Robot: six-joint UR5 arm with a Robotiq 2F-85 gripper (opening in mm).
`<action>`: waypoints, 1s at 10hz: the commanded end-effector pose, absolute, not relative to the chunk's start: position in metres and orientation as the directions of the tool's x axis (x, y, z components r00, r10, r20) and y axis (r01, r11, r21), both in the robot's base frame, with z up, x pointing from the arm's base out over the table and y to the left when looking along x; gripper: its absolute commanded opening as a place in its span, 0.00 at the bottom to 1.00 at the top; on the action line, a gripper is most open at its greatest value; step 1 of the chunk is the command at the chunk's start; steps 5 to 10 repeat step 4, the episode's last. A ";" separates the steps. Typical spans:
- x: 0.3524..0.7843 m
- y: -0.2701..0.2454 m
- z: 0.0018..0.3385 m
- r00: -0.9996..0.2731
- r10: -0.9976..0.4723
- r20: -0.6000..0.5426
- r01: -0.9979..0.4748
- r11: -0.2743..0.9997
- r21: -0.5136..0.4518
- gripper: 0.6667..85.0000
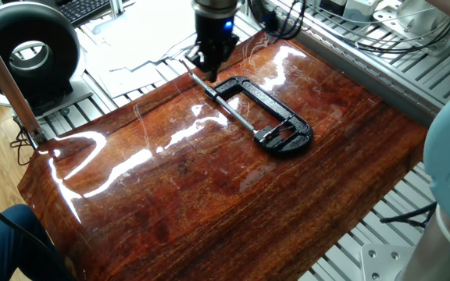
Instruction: Turn the hands of a clock
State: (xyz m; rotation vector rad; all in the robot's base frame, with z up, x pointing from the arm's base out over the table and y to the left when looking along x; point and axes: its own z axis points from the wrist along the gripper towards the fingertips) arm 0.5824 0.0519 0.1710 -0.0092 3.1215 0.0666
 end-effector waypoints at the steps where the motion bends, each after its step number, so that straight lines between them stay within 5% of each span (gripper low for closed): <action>1: 0.590 0.070 0.172 -1.000 -0.001 -0.029 -0.003 0.999 0.039 0.00; 10: 0.596 0.079 0.166 -0.999 -0.023 -0.032 -0.026 0.997 0.071 0.00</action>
